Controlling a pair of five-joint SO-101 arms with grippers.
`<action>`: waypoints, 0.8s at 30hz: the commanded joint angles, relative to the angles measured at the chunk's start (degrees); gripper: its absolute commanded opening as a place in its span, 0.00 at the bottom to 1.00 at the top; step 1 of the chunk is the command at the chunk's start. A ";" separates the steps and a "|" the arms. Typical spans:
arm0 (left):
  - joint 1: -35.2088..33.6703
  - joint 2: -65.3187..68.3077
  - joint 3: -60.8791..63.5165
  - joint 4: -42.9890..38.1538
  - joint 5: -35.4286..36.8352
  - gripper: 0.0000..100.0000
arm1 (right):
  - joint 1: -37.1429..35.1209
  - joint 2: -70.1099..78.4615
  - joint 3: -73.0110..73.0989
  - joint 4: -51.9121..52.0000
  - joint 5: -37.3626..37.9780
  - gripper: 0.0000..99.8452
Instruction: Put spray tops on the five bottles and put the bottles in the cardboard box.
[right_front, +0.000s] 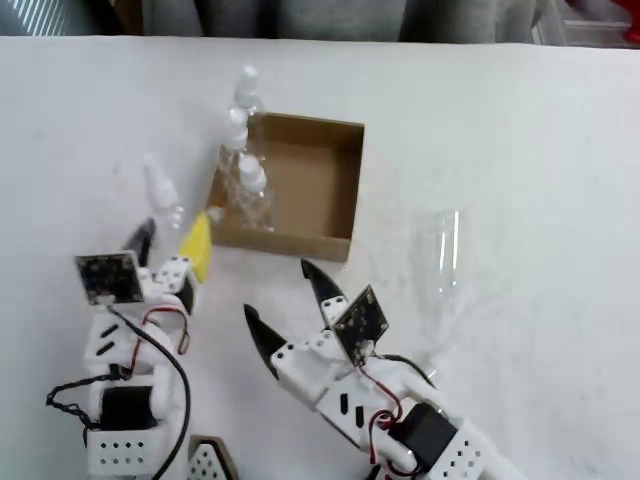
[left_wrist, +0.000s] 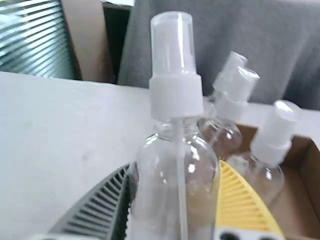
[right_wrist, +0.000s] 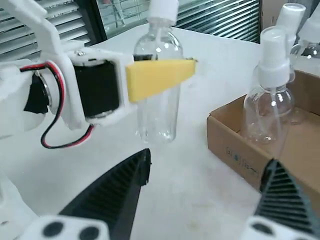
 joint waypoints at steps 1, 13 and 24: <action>-7.69 -0.92 -0.18 -5.71 0.00 0.11 | 0.66 -0.48 -0.44 0.13 0.79 0.32; -30.55 -0.66 -0.18 -20.13 -0.26 0.11 | 0.75 -0.31 -0.35 0.40 0.79 0.32; -28.53 -0.57 -0.18 -25.49 -0.26 0.11 | 0.84 -0.48 1.49 0.04 0.97 0.32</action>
